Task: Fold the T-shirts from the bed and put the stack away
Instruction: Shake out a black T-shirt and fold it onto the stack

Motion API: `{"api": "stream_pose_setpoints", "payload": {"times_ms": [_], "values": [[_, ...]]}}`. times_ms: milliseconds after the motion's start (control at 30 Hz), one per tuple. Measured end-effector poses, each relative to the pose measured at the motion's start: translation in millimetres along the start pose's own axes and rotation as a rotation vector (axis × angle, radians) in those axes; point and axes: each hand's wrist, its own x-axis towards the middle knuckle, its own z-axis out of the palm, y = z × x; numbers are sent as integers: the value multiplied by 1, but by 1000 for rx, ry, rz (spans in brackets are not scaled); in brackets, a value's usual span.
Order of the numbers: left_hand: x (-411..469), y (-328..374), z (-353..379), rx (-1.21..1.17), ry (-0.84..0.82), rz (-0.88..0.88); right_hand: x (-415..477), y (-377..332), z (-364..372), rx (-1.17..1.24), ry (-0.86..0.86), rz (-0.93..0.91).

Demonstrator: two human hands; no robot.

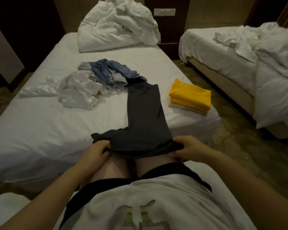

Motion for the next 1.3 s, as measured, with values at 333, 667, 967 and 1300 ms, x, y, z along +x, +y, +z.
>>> {"api": "stream_pose_setpoints", "payload": {"times_ms": [333,667,967,1300], "values": [[4,3,-9,33,20,15,-7,-11,-2,-157,-93,-102],[-7,-6,-19,72,19,79,8,-34,-9,22,-292,-52],[-15,-13,-11,23,-8,-56,74,-63,49,-546,-271,-313],[-10,-7,-14,202,-31,-31,73,-50,68,-755,-202,-370]]}}
